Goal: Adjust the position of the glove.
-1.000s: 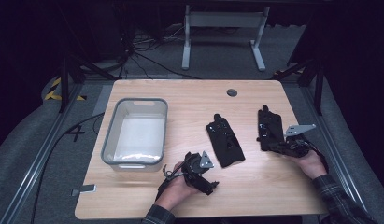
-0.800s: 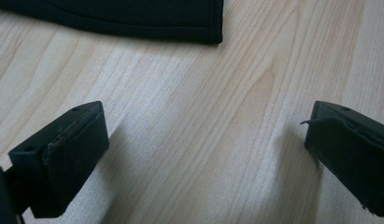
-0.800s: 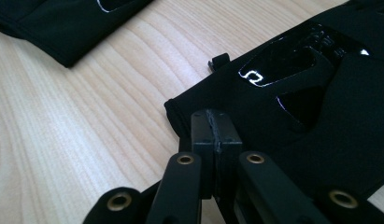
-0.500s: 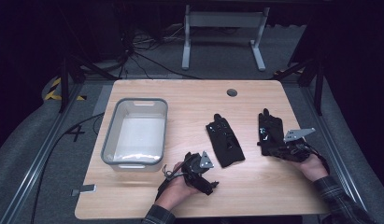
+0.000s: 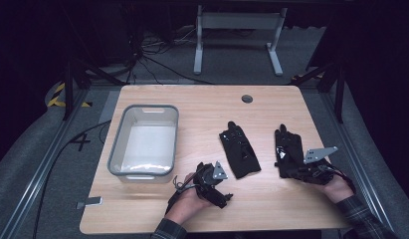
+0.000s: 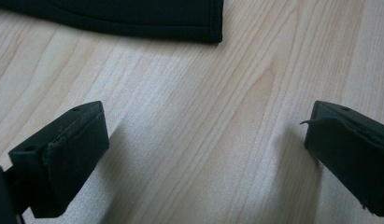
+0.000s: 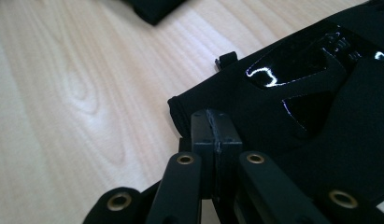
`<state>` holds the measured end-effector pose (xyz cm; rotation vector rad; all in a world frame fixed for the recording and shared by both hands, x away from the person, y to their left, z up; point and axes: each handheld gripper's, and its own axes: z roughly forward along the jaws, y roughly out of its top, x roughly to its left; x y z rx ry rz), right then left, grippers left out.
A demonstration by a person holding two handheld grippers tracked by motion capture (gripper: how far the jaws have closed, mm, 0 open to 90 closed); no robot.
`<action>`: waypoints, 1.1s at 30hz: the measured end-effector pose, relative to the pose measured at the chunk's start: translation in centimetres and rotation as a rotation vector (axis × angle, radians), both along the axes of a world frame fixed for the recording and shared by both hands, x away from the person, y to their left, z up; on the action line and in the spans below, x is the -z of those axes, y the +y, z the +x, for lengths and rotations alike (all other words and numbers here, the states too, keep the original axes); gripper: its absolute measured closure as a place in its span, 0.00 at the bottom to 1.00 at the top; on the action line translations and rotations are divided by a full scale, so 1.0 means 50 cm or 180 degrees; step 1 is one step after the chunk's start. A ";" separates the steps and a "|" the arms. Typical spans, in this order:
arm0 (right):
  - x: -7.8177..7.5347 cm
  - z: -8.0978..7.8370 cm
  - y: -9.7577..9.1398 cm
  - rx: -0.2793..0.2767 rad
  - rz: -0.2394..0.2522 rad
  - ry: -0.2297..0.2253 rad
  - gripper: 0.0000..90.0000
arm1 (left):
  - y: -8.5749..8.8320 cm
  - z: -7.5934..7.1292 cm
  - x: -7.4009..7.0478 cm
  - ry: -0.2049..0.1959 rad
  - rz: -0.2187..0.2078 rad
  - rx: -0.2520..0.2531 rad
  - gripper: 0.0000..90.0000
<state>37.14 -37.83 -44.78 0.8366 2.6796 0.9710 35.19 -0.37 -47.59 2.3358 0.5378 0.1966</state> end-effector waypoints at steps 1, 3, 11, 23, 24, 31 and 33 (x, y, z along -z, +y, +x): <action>0.000 -0.004 0.000 -0.0014 0.0003 0.0010 1.00 | 0.000 0.000 0.000 0.0000 0.0000 0.0000 0.00; 0.000 -0.013 0.000 -0.0046 0.0004 0.0014 1.00 | 0.000 0.000 0.000 0.0000 0.0000 0.0000 0.00; 0.001 -0.050 0.003 -0.0171 0.0021 0.0060 1.00 | 0.000 0.000 0.000 0.0000 0.0000 0.0000 0.00; -0.027 -0.021 -0.018 0.0057 0.0200 -0.0158 1.00 | 0.000 0.000 0.000 0.0002 -0.0002 0.0001 0.00; -0.029 -0.012 -0.020 0.0095 0.0203 -0.0174 1.00 | 0.000 0.000 0.000 0.0001 -0.0001 0.0000 0.00; -0.029 0.046 -0.031 0.0324 0.0192 -0.0208 1.00 | 0.000 0.000 0.000 0.0002 -0.0005 -0.0001 0.00; -0.026 0.060 -0.032 0.0374 0.0176 -0.0214 1.00 | 0.000 0.000 0.000 0.0002 -0.0005 -0.0002 0.00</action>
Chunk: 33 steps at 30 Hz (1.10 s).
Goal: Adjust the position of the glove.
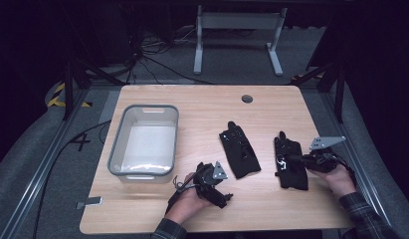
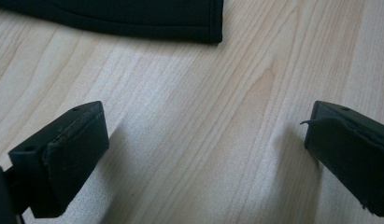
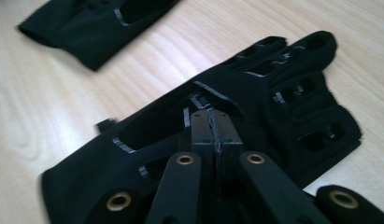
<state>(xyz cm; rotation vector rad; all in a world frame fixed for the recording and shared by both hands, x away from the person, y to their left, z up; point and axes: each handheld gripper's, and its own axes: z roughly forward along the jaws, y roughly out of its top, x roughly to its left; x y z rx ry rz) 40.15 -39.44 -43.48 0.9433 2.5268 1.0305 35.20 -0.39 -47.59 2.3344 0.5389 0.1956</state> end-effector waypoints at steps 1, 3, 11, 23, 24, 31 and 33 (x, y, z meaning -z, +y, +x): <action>0.001 0.005 -0.001 0.0001 -0.0003 -0.0003 1.00 | 0.000 0.000 0.000 0.0000 0.0001 0.0001 0.00; 0.002 0.011 -0.001 0.0026 -0.0010 0.0008 1.00 | 0.000 0.000 0.000 0.0000 0.0000 0.0001 0.00; 0.019 0.050 0.004 0.0094 -0.0080 0.0067 1.00 | 0.000 0.000 0.000 0.0000 0.0001 0.0000 0.00; 0.024 0.023 0.033 -0.0094 -0.0095 0.0065 1.00 | 0.000 0.000 0.000 -0.0002 0.0003 0.0003 0.00; 0.024 0.015 0.037 -0.0132 -0.0095 0.0068 1.00 | 0.000 0.000 0.000 -0.0002 0.0004 0.0003 0.00; 0.024 -0.016 0.053 -0.0257 -0.0109 0.0103 1.00 | 0.000 0.000 0.000 -0.0001 0.0000 0.0000 0.00; 0.024 -0.025 0.059 -0.0272 -0.0115 0.0115 1.00 | 0.000 0.000 0.000 -0.0001 0.0003 0.0002 0.00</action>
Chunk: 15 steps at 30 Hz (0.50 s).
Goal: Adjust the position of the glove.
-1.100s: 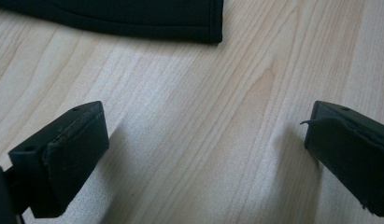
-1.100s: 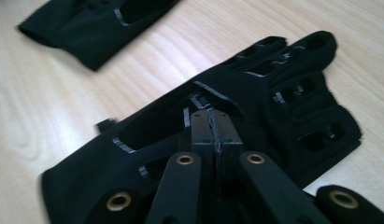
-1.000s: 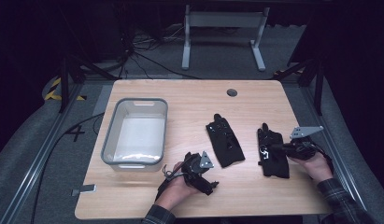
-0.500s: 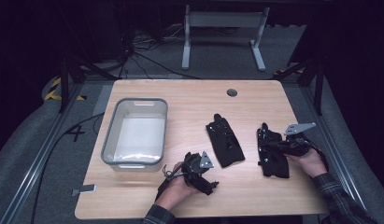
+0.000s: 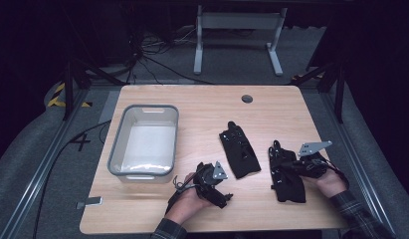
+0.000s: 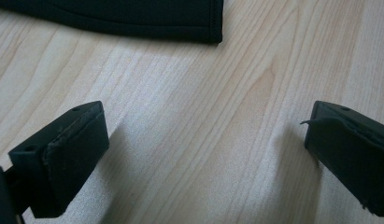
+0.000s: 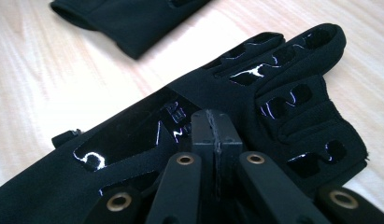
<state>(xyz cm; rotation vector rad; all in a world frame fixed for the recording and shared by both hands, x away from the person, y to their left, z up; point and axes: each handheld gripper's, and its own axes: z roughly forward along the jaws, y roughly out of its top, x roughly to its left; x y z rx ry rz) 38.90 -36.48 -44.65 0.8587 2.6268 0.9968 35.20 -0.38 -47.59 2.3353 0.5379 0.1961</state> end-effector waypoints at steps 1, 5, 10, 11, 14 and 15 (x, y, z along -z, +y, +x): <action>0.000 -0.005 0.004 -0.0012 0.0001 0.0009 1.00 | 0.000 0.000 0.000 0.0000 0.0002 0.0001 0.00; 0.000 -0.022 0.019 -0.0094 -0.0013 -0.0002 1.00 | 0.000 0.000 0.000 -0.0002 0.0002 0.0000 0.00; 0.000 -0.037 0.031 -0.0143 -0.0020 0.0021 1.00 | 0.000 0.000 0.000 0.0000 -0.0002 -0.0002 0.00; 0.001 -0.045 0.037 -0.0161 -0.0011 0.0030 1.00 | 0.000 0.000 0.000 0.0000 0.0001 0.0000 0.00; 0.001 -0.057 0.044 -0.0202 -0.0017 0.0034 1.00 | 0.000 0.000 0.000 0.0000 0.0001 0.0001 0.00; 0.001 -0.059 0.046 -0.0214 -0.0023 0.0027 1.00 | 0.000 0.000 0.000 0.0000 0.0001 0.0000 0.00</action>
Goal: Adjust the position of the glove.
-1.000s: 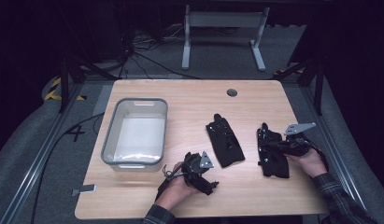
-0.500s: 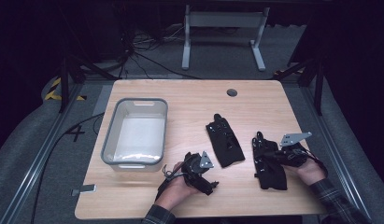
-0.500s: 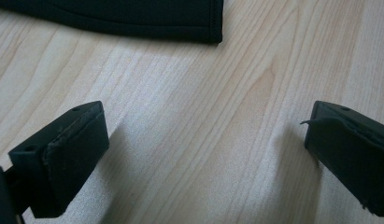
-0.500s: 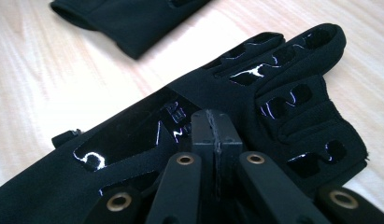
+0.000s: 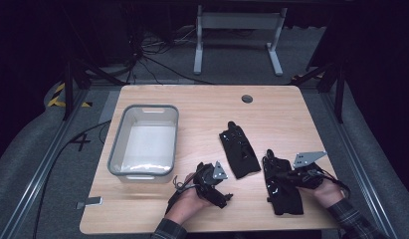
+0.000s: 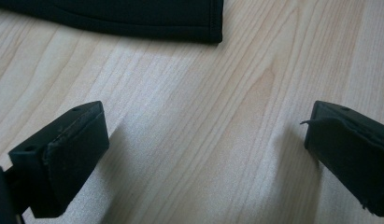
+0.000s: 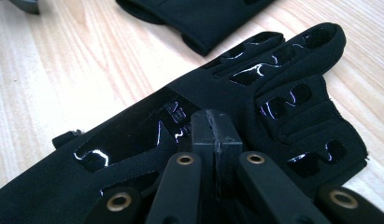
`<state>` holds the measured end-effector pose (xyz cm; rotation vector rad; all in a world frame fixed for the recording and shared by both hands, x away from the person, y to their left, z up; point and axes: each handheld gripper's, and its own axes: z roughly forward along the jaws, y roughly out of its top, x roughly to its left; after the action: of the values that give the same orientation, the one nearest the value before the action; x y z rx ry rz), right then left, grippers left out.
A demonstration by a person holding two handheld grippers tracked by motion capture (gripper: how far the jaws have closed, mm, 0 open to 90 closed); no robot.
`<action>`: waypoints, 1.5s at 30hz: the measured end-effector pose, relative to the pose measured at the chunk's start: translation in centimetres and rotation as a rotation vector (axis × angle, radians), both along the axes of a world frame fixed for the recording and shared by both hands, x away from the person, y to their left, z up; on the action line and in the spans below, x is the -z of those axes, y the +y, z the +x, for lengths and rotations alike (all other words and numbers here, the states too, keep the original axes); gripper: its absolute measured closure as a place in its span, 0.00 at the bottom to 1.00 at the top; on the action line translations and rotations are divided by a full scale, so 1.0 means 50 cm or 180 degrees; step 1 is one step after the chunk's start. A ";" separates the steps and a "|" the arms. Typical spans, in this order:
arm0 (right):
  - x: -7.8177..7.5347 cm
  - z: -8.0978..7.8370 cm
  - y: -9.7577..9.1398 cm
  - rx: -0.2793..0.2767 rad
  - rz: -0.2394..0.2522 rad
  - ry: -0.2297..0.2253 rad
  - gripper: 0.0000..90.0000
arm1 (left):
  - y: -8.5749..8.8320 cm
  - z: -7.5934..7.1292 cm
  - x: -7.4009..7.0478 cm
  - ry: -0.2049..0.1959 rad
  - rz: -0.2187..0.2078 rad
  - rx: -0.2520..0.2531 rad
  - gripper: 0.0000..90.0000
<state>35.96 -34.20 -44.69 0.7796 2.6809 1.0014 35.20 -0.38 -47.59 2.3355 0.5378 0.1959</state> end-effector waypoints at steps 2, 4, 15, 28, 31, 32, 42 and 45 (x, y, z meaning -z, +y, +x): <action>0.000 -0.004 0.003 -0.0020 -0.0019 -0.0021 1.00 | 0.000 0.000 0.000 -0.0002 0.0002 -0.0001 0.00; -0.001 -0.003 0.003 -0.0019 -0.0005 -0.0008 1.00 | 0.000 0.000 0.000 0.0000 0.0001 0.0000 0.00; -0.018 -0.001 -0.035 0.0184 0.0150 -0.0265 0.68 | 0.000 0.000 0.000 0.0000 0.0000 0.0000 0.00; 0.004 -0.005 -0.130 0.0675 0.0145 -0.0381 0.36 | -0.002 0.001 -0.002 0.0001 0.0024 0.0003 0.00; 0.016 -0.003 -0.148 0.0773 0.0128 -0.0354 0.29 | 0.001 0.002 -0.009 0.0020 0.0031 -0.0036 0.09; 0.018 -0.002 -0.150 0.0785 0.0125 -0.0329 0.29 | 0.003 0.002 -0.013 0.0026 0.0033 -0.0052 0.15; 0.035 0.005 -0.153 0.0836 0.0164 -0.0318 0.19 | -0.003 0.017 -0.065 0.0093 -0.0152 -0.0216 0.78; 0.036 0.005 -0.153 0.0834 0.0173 -0.0320 0.19 | -0.009 0.026 -0.073 0.0117 -0.0157 -0.0201 0.89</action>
<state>36.22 -41.85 -46.50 1.0298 2.3984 1.0206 36.51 -0.85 -43.95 2.2798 0.6282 0.1677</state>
